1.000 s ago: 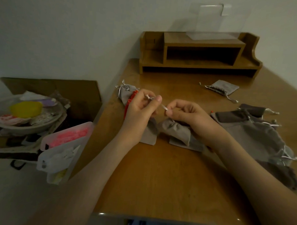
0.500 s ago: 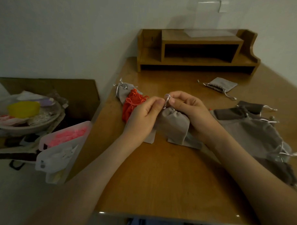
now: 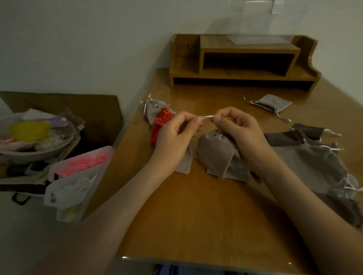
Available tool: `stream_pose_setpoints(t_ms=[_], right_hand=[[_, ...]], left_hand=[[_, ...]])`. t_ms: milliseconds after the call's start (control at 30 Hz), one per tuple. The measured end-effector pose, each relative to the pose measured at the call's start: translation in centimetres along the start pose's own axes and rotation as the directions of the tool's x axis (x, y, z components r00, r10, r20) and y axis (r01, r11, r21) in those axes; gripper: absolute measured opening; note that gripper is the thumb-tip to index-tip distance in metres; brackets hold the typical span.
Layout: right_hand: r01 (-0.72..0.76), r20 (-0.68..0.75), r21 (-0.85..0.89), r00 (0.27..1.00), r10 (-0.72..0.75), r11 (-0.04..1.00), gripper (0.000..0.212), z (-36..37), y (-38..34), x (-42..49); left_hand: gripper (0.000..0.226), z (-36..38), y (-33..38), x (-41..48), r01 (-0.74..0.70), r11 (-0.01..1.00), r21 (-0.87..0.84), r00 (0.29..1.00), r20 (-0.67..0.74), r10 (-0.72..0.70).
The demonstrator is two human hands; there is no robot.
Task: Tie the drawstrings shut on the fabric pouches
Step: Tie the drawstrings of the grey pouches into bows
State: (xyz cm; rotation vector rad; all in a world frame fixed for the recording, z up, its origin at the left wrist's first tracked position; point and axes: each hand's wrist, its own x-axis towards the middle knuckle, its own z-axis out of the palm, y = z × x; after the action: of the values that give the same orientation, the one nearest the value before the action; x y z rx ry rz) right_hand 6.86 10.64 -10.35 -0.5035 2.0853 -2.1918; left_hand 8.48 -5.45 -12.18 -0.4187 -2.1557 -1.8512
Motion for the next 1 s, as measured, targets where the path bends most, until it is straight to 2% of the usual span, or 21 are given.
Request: stream_pose_setpoints(t_ms=[100, 200, 333, 467, 533, 600, 767, 900, 1000], right_hand=[[0.04, 0.023, 0.007, 0.999, -0.04, 0.999, 0.007, 0.1, -0.1, -0.2], [0.088, 0.075, 0.102, 0.993, -0.096, 0.991, 0.012, 0.4, -0.1, -0.3], [0.124, 0.052, 0.108, 0.99, -0.13, 0.986, 0.011, 0.8, 0.5, -0.1], [0.17, -0.014, -0.052, 0.985, -0.171, 0.984, 0.009, 0.5, 0.9, -0.1], [0.201, -0.003, -0.183, 0.979, -0.205, 0.962, 0.008, 0.4, 1.1, 0.0], [0.214, 0.029, -0.232, 0.977, -0.213, 0.949, 0.008, 0.5, 1.2, 0.1], [0.202, 0.159, -0.042, 0.968, -0.193, 0.979, 0.003, 0.8, 0.3, -0.4], [0.117, 0.23, 0.034, 0.966, -0.122, 0.992, 0.017, 0.8, -0.3, -0.5], [0.088, 0.246, 0.021, 0.965, -0.09, 0.996, 0.015, 0.7, -0.2, -0.4]], left_hand=[[0.013, 0.0, -0.2, 0.0, 0.009, 1.0, 0.028, 1.0, 0.023, -0.01], [0.015, 0.1, -0.5, 0.0, 0.019, 0.996, 0.085, 0.995, 0.097, -0.027], [0.033, 0.0, -0.7, 0.1, 0.11, 0.992, 0.069, 0.982, 0.145, -0.119], [0.023, 0.3, -0.4, 0.0, 0.151, 0.988, 0.043, 0.97, 0.185, -0.156], [0.023, 0.5, -0.2, -0.1, 0.188, 0.982, 0.001, 0.96, 0.21, -0.184], [0.021, 0.6, -0.3, -0.2, 0.242, 0.969, -0.039, 0.94, 0.257, -0.225], [0.018, 0.5, 0.3, -0.3, 0.455, 0.864, -0.217, 0.849, 0.398, -0.347], [0.031, 0.1, 0.3, -0.2, 0.508, 0.827, -0.243, 0.812, 0.456, -0.365], [0.025, 0.2, 0.2, -0.1, 0.515, 0.828, -0.224, 0.805, 0.458, -0.377]])
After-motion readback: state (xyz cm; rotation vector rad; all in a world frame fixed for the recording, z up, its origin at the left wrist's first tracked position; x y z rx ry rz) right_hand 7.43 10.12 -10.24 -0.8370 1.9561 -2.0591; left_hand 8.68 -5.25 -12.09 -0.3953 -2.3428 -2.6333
